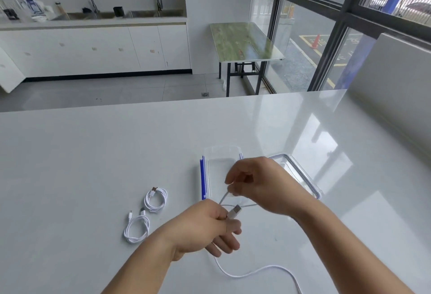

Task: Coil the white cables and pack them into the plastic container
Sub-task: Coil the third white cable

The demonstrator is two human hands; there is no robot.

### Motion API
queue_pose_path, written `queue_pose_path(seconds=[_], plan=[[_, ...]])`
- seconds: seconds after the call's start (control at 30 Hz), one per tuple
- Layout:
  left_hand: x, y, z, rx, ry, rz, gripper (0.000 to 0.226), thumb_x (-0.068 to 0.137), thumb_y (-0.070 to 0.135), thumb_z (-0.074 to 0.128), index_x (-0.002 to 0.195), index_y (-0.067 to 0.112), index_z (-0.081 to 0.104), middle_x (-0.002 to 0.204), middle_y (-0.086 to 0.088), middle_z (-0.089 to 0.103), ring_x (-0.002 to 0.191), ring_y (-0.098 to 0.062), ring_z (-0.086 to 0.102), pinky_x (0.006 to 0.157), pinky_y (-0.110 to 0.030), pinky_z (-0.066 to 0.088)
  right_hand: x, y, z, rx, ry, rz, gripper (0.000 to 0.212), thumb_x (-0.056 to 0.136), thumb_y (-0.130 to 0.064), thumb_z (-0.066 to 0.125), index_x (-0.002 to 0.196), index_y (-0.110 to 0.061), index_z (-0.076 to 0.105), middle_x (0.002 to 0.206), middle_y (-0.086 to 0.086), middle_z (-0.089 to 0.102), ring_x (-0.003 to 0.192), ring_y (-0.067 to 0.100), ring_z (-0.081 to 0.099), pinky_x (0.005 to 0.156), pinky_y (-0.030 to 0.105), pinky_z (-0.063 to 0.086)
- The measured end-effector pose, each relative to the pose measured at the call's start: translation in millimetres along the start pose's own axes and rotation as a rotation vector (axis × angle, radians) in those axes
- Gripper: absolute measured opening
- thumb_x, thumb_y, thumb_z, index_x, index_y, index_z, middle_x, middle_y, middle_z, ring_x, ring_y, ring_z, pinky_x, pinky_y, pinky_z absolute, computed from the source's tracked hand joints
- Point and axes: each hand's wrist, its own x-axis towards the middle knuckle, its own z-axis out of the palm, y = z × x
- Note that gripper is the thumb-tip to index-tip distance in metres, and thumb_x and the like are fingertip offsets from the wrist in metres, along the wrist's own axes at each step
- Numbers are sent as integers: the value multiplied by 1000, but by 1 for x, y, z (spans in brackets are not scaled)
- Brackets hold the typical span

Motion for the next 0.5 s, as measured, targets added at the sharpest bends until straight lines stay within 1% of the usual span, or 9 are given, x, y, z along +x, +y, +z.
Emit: queue_pose_path(seconds=[0.07,0.13,0.2,0.27,0.37,0.4,0.43,0.47,0.5], plan=[[3,0,1,34,93,18,26,95,32,60,99,9,71,93,-7,80,90,-23,75,81,-37,60,-8,-10,7,-111,96,-33,4,84,-29,72,86,-31,70,65,-19,66,64,1,62,57,20,49],[5,-1,1,-60,155,66,27,97,34,59,98,9,71,92,-6,80,91,-23,75,83,-39,59,-18,-13,14,-173,199,-27,1,84,-32,71,84,-33,70,60,-23,59,60,-2,57,52,13,40],[6,-3,1,-243,151,138,31,98,35,59,102,7,73,98,-10,79,96,-25,75,87,-41,59,-27,-10,20,-98,265,-7,4,85,-33,70,81,-33,69,60,-19,61,60,-1,58,51,13,41],[6,-5,1,-412,120,212,34,97,32,58,109,3,72,110,-18,75,107,-30,71,95,-43,56,-34,-6,26,63,308,9,5,86,-35,69,82,-35,67,66,-14,67,57,5,59,49,16,44],[11,-9,6,-669,81,289,35,99,21,53,114,-7,65,126,-30,64,120,-42,61,106,-49,47,-42,-3,40,202,375,6,12,89,-25,70,83,-34,63,71,-11,69,57,13,62,56,36,55],[13,-9,8,-768,76,307,34,98,19,53,114,-9,63,127,-31,63,121,-44,60,105,-48,49,-43,-2,44,198,398,-2,16,90,-21,70,82,-33,62,74,-15,70,58,13,62,56,35,55],[14,-7,10,-871,71,332,34,96,18,53,113,-10,63,125,-31,64,118,-42,61,101,-46,52,-44,-2,47,186,418,-13,19,90,-19,70,81,-33,62,77,-20,70,59,10,63,56,30,53],[14,-6,11,-971,70,363,35,95,18,53,114,-10,61,124,-29,65,117,-40,63,96,-43,54,-44,-1,49,175,431,-24,20,90,-17,70,81,-33,61,76,-25,70,59,8,62,55,23,51],[14,-5,11,-1064,64,395,36,94,18,54,118,-9,59,126,-29,64,118,-39,63,96,-44,53,-45,0,50,165,437,-34,20,90,-17,70,81,-32,62,71,-25,68,58,7,61,54,21,48]])
